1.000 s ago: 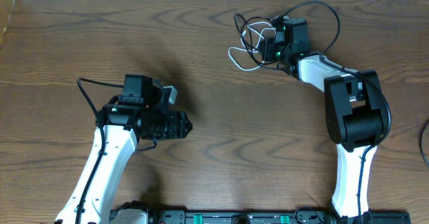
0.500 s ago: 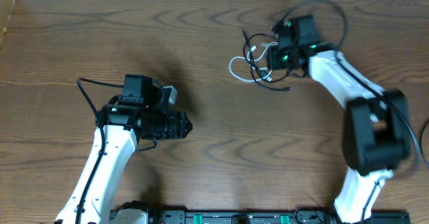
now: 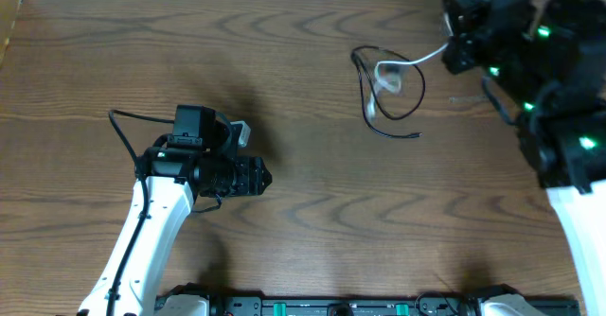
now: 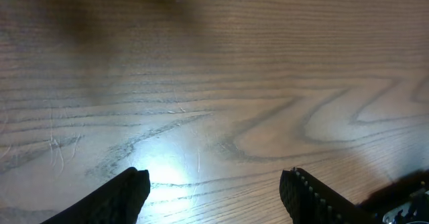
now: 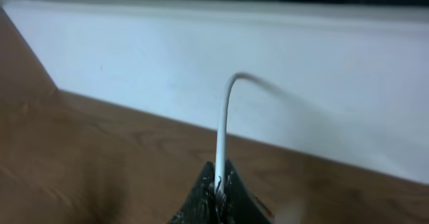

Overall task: Untangle cables
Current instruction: 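Grasp a white cable in the bundle with the right gripper, then pull the white cable up and right off the table with right gripper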

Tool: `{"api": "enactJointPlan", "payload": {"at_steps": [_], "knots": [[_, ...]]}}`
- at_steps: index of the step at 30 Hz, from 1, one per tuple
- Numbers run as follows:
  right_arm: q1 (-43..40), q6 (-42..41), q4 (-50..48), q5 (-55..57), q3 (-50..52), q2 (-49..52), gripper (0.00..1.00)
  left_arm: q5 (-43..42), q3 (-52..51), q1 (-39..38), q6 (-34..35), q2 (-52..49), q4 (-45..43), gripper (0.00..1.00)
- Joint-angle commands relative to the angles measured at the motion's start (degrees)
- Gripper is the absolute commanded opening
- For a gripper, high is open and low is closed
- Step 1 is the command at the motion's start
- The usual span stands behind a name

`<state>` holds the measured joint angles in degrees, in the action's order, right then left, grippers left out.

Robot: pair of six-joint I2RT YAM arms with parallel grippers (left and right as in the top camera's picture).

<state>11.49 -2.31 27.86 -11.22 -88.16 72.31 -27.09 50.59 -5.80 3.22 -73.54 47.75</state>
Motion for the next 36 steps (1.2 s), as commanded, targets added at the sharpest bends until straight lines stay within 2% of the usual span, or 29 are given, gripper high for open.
{"api": "enactJointPlan", "payload": {"at_steps": [1, 7, 11, 13, 19, 22, 26, 28, 33, 36], "knots": [[-2.49, 0.68, 1.92, 0.68, -2.67, -1.95, 0.01, -0.72, 0.22, -0.17, 0.28, -0.2, 0.17, 0.68], [-9.33, 0.66, 6.71, 9.11, -2.82, -1.92, 0.01, -0.72, 0.22, -0.17, 0.28, -0.2, 0.22, 0.68], [-19.06, 0.59, 7.93, 13.22, -2.82, -1.92, 0.01, -0.72, 0.22, -0.17, 0.26, -0.2, 0.2, 0.68], [-23.26, -1.6, 7.91, 13.25, -2.82, -1.92, 0.01, -0.72, 0.22, -0.17, 0.28, -0.2, 0.2, 0.68], [-40.98, -16.09, 8.83, 13.07, -2.8, -1.92, 0.01, -0.72, 0.22, -0.17, 0.28, -0.2, 0.22, 0.68], [-44.37, -20.09, 10.71, 11.74, -2.8, -1.9, 0.01, -0.72, 0.22, -0.17, 0.28, -0.2, 0.2, 0.68], [-44.37, -20.39, 10.88, 2.49, -2.8, -0.9, 0.01, -0.72, 0.22, -0.17, 0.28, -0.2, 0.2, 0.68], [-43.32, -20.39, 10.71, -5.86, -2.8, 0.31, 0.01, -0.72, 0.22, -0.17, 0.26, -0.2, 0.2, 0.68], [-37.16, -20.26, 8.59, -23.65, -2.8, 5.7, 0.01, -0.74, 0.22, -0.17, 0.28, -0.2, 0.22, 0.68], [-29.53, -17.31, -1.01, -41.97, -2.8, 10.97, 0.01, -0.74, 0.22, -0.17, 0.28, -0.2, 0.22, 0.68]]}}
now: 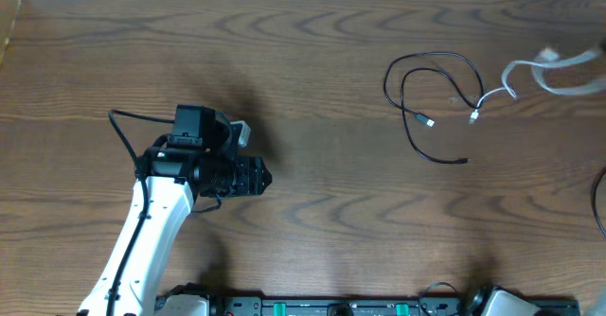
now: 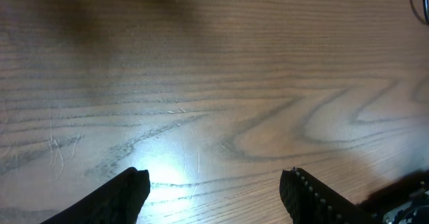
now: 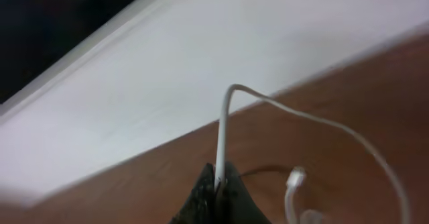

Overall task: Untangle cables
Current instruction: 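Pull the white cable up and right off the table with right gripper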

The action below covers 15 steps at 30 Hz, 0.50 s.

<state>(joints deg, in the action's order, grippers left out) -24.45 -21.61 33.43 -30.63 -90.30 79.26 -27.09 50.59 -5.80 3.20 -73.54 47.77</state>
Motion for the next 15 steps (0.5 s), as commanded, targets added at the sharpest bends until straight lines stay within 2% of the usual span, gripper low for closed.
{"api": "enactJointPlan", "payload": {"at_steps": [1, 4, 10, 12, 15], "knots": [[8.81, 3.15, -10.91, -27.8, -0.66, 5.55, 0.01, -0.74, 0.22, -0.17, 0.31, -0.2, 0.2, 0.68], [15.32, 5.73, -23.85, -39.78, -0.66, 9.42, 0.01, -0.74, 0.2, -0.17, 0.31, -0.2, 0.24, 0.68], [20.81, 5.53, -40.17, -49.83, -0.68, 12.13, 0.01, -0.72, 0.22, -0.17, 0.26, -0.2, 0.96, 0.68], [21.0, 1.88, -45.31, -51.95, -0.68, 12.07, 0.01, -0.72, 0.22, -0.17, -0.61, -0.2, 1.29, 0.68], [19.26, -9.86, -58.38, -54.45, -0.68, 12.07, 0.01, -0.72, 0.22, -0.17, -1.03, -0.2, 1.51, 0.68]]}}
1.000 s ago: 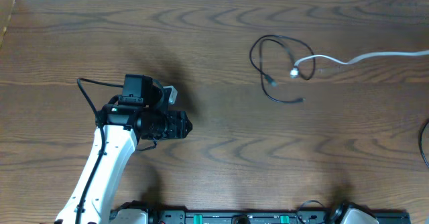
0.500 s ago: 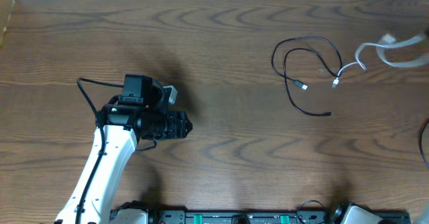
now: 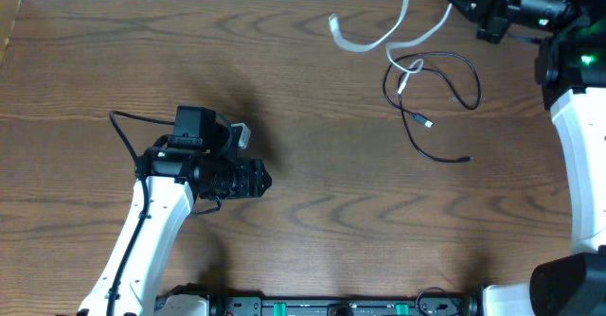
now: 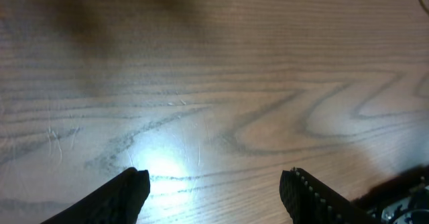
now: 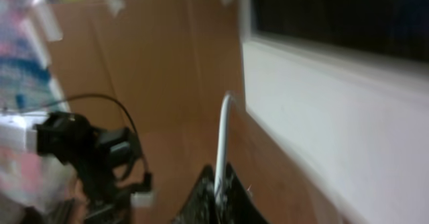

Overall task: Untangle cables
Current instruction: 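Pull the white cable up and right off the table with right gripper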

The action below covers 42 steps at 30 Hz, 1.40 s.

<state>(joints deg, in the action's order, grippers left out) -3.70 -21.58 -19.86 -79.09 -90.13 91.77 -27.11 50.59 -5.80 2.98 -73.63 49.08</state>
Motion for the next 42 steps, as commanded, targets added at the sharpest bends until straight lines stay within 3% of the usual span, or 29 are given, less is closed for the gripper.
{"api": "enactJointPlan", "payload": {"at_steps": [1, 6, 12, 17, 22, 30, 38, 42], "knots": [[-2.8, -14.51, -10.25, -6.73, -0.85, -0.46, 0.01, -0.7, 0.22, -0.17, -0.81, -0.11, 0.17, 0.68], [-12.44, -30.12, -24.85, -8.52, -0.85, -0.46, 0.01, -0.7, 0.22, -0.17, -0.81, -0.11, 0.15, 0.68], [-28.22, -37.62, -26.01, -10.29, -0.85, -0.46, 0.01, -0.7, 0.2, -0.17, -0.81, -0.11, 0.11, 0.68], [-35.69, -39.28, -25.99, -9.68, -0.85, -0.46, 0.01, -0.7, 0.22, -0.17, -0.81, -0.11, 0.11, 0.68], [-38.07, -41.59, -25.99, -2.97, -0.85, -0.46, 0.01, -0.7, 0.22, -0.17, -0.83, -0.11, 0.17, 0.68], [-48.28, -52.96, -28.72, 7.15, -0.9, -0.83, 0.01, -0.7, 0.22, -0.17, -1.01, -0.11, 0.13, 0.68], [-49.72, -73.33, -59.21, 17.73, -1.31, -1.2, 0.01, -0.7, 0.22, -0.17, -1.95, -0.11, 0.11, 0.68], [-47.63, -73.96, -59.82, 13.55, -1.77, -2.12, 0.01, -0.7, 0.2, -0.17, -2.1, -0.11, -0.28, 0.68]]}}
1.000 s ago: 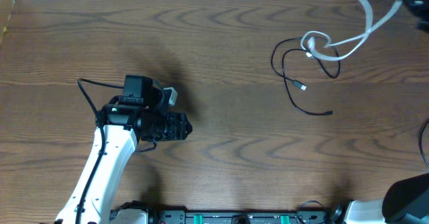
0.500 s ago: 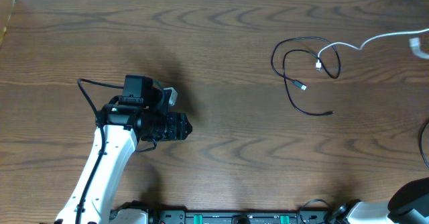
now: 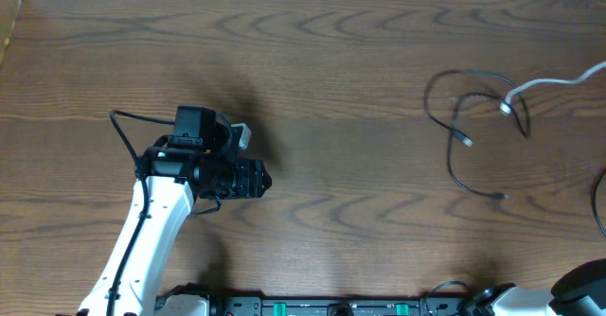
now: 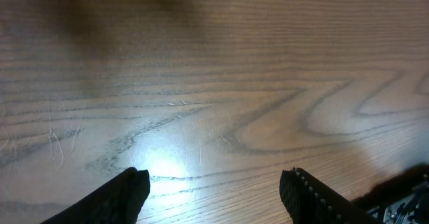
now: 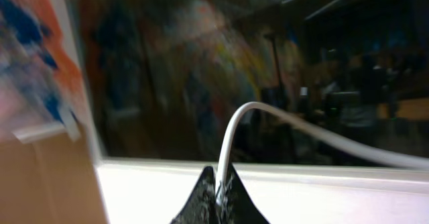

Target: Untangle cables

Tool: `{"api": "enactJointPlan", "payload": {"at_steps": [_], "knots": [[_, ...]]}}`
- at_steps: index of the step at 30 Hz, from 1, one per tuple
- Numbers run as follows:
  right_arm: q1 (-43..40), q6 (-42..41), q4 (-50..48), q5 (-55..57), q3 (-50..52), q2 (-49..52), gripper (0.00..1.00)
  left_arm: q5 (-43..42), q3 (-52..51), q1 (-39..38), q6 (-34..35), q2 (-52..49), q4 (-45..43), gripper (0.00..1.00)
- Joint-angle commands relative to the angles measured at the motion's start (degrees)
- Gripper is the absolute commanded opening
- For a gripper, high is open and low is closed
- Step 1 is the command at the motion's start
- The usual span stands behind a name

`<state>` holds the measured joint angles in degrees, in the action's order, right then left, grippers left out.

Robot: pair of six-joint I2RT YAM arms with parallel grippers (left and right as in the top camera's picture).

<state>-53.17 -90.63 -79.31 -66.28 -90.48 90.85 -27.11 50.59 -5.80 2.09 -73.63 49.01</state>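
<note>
A thin black cable [image 3: 450, 155] lies in loose loops on the right part of the wooden table. A white cable [image 3: 554, 81] runs from a plug beside the black loop off the right edge. In the right wrist view my right gripper [image 5: 218, 184] is shut on the white cable [image 5: 228, 137], raised and facing a wall and dark window. It does not show in the overhead view. My left gripper [image 3: 263, 178] rests at the left, far from both cables, its fingers open [image 4: 214, 177] over bare wood.
The table [image 3: 341, 89] is dark brown wood with a white wall along its far edge. A cardboard edge [image 3: 8, 23] stands at the far left. The right arm's base [image 3: 582, 288] shows at the bottom right corner.
My right arm has left the top of the overhead view. The white cable, then looped leftward at the top, now trails off the right edge. The black cable has shifted right and nearer. Left arm unmoved.
My right gripper stayed shut on the white cable throughout. First both cables lay bundled right of centre. Then they lay farther right, the arm out of view. Then the arm showed at the top, the white cable reaching left. Now both cables lie farthest right.
</note>
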Motion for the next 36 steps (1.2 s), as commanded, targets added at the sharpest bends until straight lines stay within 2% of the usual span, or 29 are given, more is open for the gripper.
{"api": "enactJointPlan", "payload": {"at_steps": [1, 4, 5, 7, 8, 9, 11, 13, 16, 18, 23, 26, 30, 33, 36], "knots": [[3.28, -4.92, -0.37, -0.57, -1.4, -1.29, 0.01, -0.7, 0.22, -0.17, -1.2, -0.11, -0.44, 0.68], [10.97, -4.63, 0.5, -3.63, -1.4, -1.27, 0.01, -0.72, 0.22, -0.17, -1.18, -0.11, -0.76, 0.68], [17.51, -2.4, 2.54, -4.11, -1.4, -1.27, 0.01, -0.72, 0.22, -0.17, -1.18, -0.11, -0.63, 0.68], [23.96, 0.85, 5.07, -3.96, -1.4, -1.27, 0.01, -0.72, 0.22, -0.17, -1.18, -0.11, -0.35, 0.68], [31.26, 6.27, 9.86, -3.72, -1.4, -1.27, 0.01, -0.72, 0.2, -0.17, -1.18, -0.11, 0.11, 0.68], [33.27, 8.11, 11.45, -3.52, -1.4, -1.27, 0.01, -0.72, 0.2, -0.17, -1.18, -0.11, 0.26, 0.68], [45.31, 21.84, 24.59, -1.11, -1.4, -1.27, 0.01, -0.72, 0.2, -0.17, -1.18, -0.11, 1.14, 0.68], [52.37, 32.15, 32.22, 0.87, -1.4, -1.27, 0.01, -0.72, 0.2, -0.17, -1.18, -0.11, 1.57, 0.68], [61.22, 41.66, 38.56, 4.81, -1.4, -1.27, 0.01, -0.72, 0.2, -0.17, -1.18, -0.11, 1.97, 0.68], [65.83, 45.18, 39.89, 7.08, -1.4, -1.27, 0.01, -0.72, 0.2, -0.17, -1.18, -0.11, 1.95, 0.68], [69.51, 46.82, 40.72, 8.24, -1.4, -1.27, 0.01, -0.72, 0.2, -0.17, -1.18, -0.11, 1.95, 0.68], [69.51, 50.27, 48.24, 6.54, -1.4, -1.27, 0.01, -0.72, 0.2, -0.17, -1.18, -0.11, 1.95, 0.68], [68.83, 64.54, 64.92, 8.59, -1.4, -1.27, 0.01, -0.72, 0.2, -0.17, -1.18, -0.11, 1.95, 0.68], [68.52, 84.59, 87.01, 22.93, -1.4, -1.18, 0.01, -0.72, 0.2, -0.17, -1.18, -0.11, 1.95, 0.68], [69.57, 96.15, 102.12, 39.17, -1.4, -0.02, 0.01, -0.72, 0.2, -0.17, -1.18, -0.11, 1.95, 0.68]]}}
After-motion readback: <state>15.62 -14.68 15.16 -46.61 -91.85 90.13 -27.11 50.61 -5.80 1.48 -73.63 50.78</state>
